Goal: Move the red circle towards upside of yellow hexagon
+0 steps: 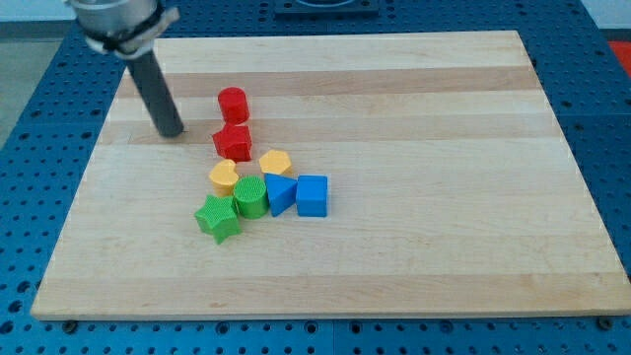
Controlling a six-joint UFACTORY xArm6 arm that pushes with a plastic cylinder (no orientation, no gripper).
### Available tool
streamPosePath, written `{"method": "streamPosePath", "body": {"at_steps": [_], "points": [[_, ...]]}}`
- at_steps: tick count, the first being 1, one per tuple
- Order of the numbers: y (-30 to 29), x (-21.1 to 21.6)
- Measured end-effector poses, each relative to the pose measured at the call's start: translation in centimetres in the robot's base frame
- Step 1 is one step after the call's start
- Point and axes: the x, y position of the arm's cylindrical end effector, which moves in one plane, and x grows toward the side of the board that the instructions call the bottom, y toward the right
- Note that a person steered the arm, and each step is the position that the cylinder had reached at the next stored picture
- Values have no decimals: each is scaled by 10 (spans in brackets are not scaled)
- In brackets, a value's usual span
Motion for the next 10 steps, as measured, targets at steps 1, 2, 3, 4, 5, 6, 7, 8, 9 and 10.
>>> {"method": "streamPosePath", "body": {"at_steps": [1,2,3,4,5,6,7,8,9,10], "points": [[-1,-10],[29,-21],[33,-21],[57,-21],[84,-31],[95,-37],[102,-38],[103,-40],[95,-29],[93,-11]]}}
